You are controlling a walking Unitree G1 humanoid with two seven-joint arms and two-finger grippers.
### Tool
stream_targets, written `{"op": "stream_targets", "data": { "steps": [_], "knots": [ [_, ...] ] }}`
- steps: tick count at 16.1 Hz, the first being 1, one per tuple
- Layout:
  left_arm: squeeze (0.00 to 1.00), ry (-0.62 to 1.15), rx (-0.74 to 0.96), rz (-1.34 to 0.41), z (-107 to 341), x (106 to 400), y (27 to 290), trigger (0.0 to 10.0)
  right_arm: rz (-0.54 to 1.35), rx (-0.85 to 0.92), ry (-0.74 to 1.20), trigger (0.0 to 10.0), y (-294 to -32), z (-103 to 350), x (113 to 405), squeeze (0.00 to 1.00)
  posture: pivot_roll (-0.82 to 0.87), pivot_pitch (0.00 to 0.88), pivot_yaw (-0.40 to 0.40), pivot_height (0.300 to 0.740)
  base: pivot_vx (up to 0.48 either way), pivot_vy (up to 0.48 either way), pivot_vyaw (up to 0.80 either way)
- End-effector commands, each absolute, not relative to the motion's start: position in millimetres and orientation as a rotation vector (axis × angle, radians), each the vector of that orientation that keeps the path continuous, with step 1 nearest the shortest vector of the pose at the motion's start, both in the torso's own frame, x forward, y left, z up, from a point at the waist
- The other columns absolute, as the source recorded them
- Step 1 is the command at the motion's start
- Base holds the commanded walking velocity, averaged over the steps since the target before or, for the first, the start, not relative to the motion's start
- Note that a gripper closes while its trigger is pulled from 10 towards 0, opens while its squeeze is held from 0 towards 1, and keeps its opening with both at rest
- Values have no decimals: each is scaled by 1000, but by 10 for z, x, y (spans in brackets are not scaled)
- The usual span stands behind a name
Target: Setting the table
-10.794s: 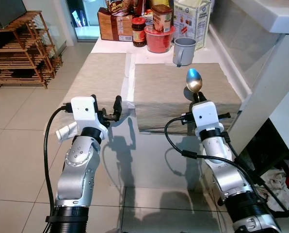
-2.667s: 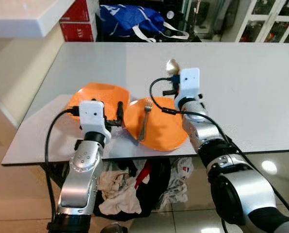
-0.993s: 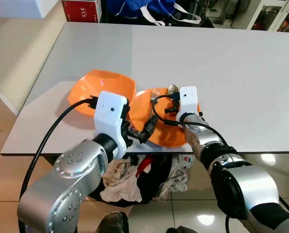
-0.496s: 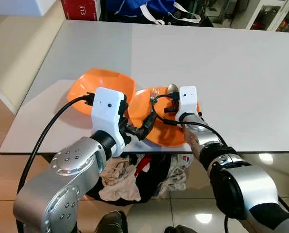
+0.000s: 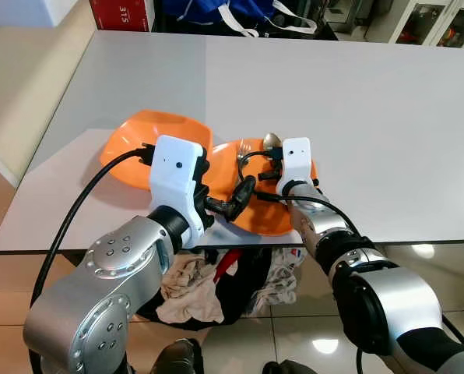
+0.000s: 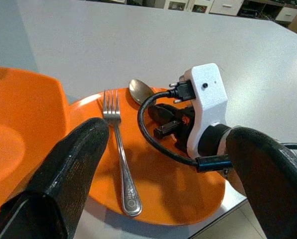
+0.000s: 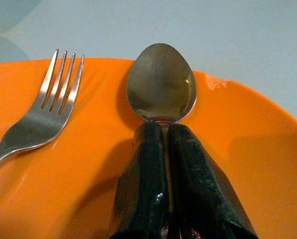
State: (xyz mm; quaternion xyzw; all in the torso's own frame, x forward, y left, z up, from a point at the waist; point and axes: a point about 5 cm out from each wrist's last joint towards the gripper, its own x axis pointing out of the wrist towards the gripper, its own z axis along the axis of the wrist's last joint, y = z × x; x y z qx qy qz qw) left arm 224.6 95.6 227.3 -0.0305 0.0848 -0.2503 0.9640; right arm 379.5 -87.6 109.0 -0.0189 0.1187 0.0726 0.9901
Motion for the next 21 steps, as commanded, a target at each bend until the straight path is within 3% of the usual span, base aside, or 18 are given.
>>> {"op": "stream_targets", "data": {
  "steps": [1,21],
  "knots": [
    [0,174,-64,-518,2283,2241,931,10000,129,-50,315,10000,-927,913,3718,1000,201,137,-49,740,0,0,0],
    [0,195,-60,-544,2211,2277,920,10000,128,-72,327,10000,-972,891,3712,1000,175,112,-49,740,0,0,0]
  ]
}}
